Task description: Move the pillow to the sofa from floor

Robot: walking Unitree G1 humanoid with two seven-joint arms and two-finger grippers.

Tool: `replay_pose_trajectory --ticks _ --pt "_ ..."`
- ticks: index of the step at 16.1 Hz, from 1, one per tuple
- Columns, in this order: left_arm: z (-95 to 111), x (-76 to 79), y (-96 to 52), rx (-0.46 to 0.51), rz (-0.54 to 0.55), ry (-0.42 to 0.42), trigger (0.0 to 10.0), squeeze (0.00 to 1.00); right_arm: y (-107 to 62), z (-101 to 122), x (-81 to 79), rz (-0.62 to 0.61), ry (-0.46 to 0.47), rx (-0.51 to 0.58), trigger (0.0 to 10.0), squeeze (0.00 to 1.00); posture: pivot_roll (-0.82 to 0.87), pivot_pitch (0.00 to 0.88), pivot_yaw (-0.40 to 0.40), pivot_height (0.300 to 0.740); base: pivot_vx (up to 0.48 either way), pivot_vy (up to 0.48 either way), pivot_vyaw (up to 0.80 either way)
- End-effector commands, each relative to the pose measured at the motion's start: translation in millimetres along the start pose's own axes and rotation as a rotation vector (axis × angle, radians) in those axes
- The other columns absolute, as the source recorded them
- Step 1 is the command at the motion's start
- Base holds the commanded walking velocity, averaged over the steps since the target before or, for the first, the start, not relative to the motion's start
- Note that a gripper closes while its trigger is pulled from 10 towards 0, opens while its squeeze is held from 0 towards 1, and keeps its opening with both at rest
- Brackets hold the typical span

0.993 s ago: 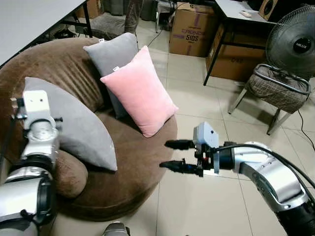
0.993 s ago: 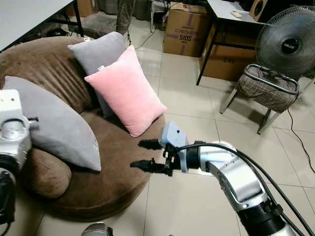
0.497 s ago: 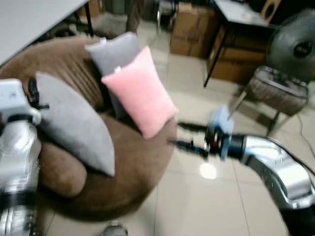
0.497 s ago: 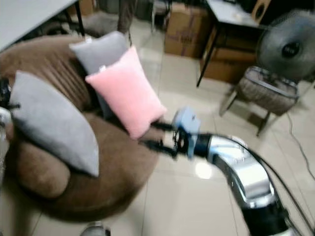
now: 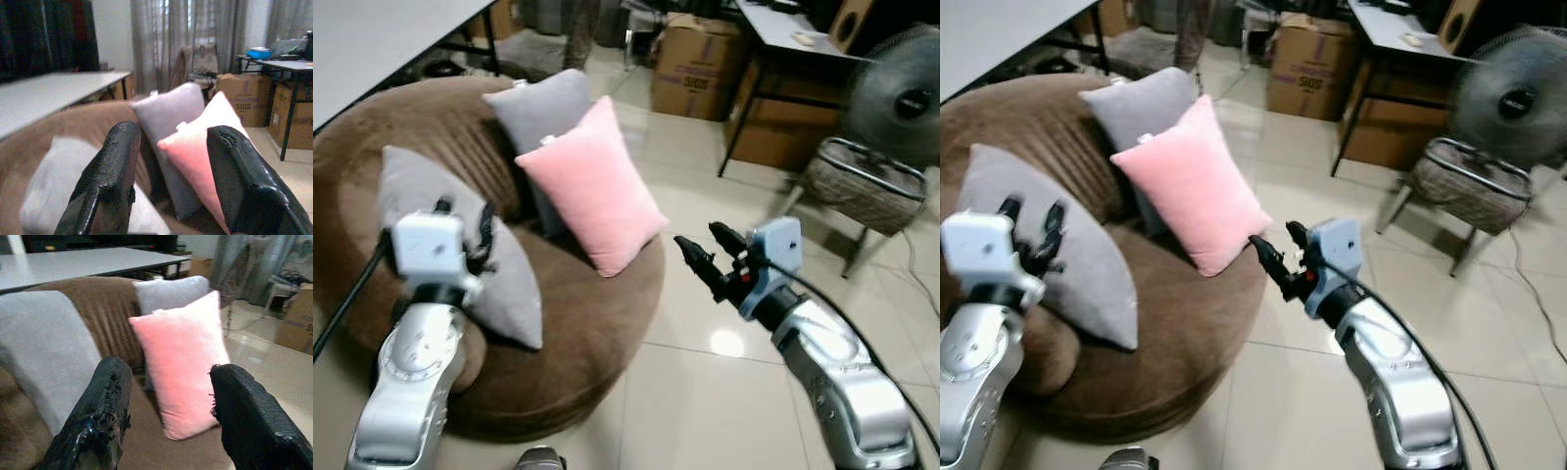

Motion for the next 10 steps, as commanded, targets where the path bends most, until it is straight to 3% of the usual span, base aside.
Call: replay_pose_trajectory --ticks 1,3,10 --pt "-1.9 5.8 -2.7 -0.026 -0.039 0.011 10.0 0.00 -1.3 3.3 -4.7 -0.005 -0.021 0.021 10.0 0.00 0.09 0.000 -0.058 0.740 0.000 0.000 0.80" --pt "-8.1 7.5 -5.0 -0.065 -0.046 -0.017 10.0 0.00 -3.3 -0.2 -6.2 -0.022 -0.002 0.019 10.0 0.00 0.08 0.000 -0.047 0.740 0.000 0.000 0.80" --pt "-9.7 12.8 -8.7 -0.095 -0.068 0.011 10.0 0.00 1.5 3.1 -11.0 -0.025 0.001 0.065 10.0 0.00 0.10 0.000 -0.027 0.740 0.000 0.000 0.80"
Point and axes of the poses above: a point about 5 cm out from each wrist's last joint towards the gripper, its own y axis pointing out of the wrist towards the gripper, its own z axis along the axis of the wrist's last joint, x = y × z, the point moved 3 cm from there along y, pointing out of the wrist towards the gripper, and after that the axes turned 12 degrees about y, right-handed, at the moved point
